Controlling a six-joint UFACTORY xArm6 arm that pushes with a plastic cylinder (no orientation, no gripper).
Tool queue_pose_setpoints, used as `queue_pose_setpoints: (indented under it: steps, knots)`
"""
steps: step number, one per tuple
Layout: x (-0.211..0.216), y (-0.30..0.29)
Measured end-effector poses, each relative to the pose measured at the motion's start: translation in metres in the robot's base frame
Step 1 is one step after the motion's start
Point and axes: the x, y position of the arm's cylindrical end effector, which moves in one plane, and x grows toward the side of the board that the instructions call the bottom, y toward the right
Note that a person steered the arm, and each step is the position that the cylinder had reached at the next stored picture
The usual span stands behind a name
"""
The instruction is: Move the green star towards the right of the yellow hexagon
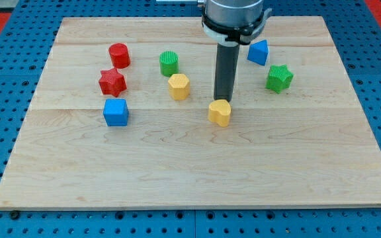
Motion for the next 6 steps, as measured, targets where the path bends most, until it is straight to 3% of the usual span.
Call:
queue_pose_setpoints:
  steps: [3,4,5,6]
  knots:
    - [-0.143,0.022]
    - [-0.171,0.075]
    - [-0.148,0.102]
    - [-0.118,0.174]
